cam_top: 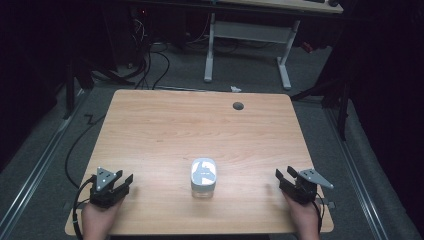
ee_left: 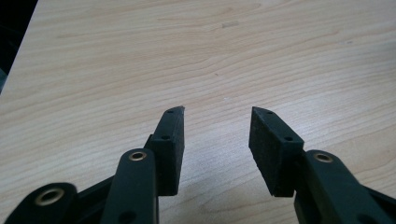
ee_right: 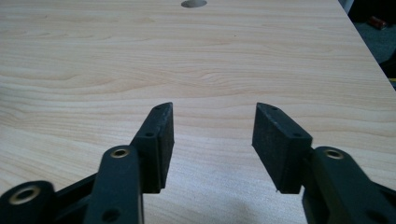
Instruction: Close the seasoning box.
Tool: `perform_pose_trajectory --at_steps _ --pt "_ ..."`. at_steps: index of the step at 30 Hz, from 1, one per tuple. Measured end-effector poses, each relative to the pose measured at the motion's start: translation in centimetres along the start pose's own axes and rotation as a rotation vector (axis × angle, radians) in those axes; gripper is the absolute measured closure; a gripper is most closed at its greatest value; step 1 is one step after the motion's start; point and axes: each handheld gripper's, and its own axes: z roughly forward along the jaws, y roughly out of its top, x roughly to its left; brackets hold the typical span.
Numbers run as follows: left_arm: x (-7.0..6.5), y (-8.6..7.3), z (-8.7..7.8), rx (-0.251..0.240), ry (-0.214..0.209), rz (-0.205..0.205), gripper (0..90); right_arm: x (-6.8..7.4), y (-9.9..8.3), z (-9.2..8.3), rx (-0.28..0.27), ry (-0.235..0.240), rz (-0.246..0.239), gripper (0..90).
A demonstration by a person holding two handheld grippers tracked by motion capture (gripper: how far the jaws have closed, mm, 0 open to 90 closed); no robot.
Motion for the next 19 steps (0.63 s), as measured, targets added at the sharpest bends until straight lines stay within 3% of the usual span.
perform_pose_trajectory --at_steps 3,6,10,19 --pt "-0.77 -0.6 0.19 0.017 -0.015 0.043 53.9 0.02 0.06 0.1 0.014 0.018 0.029 48.2" --pt "-1.18 -1.09 0.12 0.032 -0.018 0.081 52.3 0.45 0.22 -0.02 0.007 0.012 0.004 48.1" --pt "-1.06 -1.13 -0.08 0.025 -0.019 0.045 52.1 0.42 0.09 0.06 0.008 0.016 0.015 47.4" --pt "-1.2 -0.99 0.17 0.031 -0.025 0.053 50.8 0.65 -0.01 0.37 0.023 0.027 -0.009 44.0"
